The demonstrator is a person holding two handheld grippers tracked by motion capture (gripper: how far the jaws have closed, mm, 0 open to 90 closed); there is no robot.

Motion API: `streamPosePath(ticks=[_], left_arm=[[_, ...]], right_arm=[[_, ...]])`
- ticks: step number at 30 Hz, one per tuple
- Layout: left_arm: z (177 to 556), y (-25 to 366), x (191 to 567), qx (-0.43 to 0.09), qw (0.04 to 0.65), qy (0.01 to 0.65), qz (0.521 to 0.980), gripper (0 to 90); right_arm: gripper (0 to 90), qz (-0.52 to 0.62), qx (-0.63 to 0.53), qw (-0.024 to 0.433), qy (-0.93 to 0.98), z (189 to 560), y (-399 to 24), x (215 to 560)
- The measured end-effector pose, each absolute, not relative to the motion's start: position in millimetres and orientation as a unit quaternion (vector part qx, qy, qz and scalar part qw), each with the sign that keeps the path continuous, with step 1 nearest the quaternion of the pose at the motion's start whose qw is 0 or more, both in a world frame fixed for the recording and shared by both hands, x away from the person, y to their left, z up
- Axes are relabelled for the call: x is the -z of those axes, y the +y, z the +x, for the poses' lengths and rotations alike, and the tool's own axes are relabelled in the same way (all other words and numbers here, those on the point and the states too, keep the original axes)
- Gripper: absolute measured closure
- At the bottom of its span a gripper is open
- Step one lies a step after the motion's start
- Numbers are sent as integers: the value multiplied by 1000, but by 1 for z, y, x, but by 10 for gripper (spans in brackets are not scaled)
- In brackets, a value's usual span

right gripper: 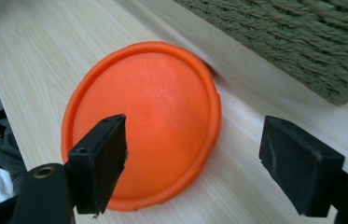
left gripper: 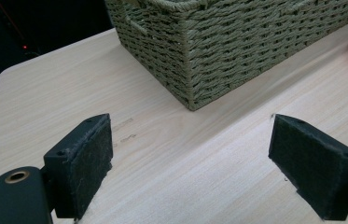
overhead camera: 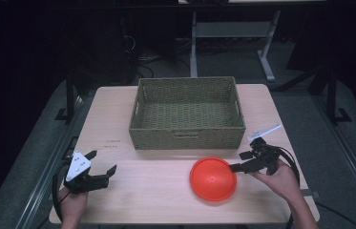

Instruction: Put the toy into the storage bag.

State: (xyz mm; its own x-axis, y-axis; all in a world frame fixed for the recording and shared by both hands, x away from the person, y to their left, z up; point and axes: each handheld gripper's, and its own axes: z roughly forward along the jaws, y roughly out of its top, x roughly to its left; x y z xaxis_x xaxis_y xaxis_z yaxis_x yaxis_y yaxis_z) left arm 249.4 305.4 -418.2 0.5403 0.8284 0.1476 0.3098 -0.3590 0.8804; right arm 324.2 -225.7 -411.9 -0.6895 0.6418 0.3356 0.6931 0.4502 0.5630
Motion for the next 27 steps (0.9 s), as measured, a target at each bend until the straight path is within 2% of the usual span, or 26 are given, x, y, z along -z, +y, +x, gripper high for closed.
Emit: streamPosePath(ticks=[8, 13, 27], left_arm=[[249, 305, 418, -304, 426, 370, 768, 130], [249, 305, 418, -303, 425, 370, 768, 130], [249, 304, 419, -303, 426, 370, 768, 130]], right_arm=[[256, -392, 326, 54, -858, 336, -216, 424], [309, -398, 305, 78, -861, 343, -213, 437], [454, -390, 284, 94, -871, 345, -206, 448]])
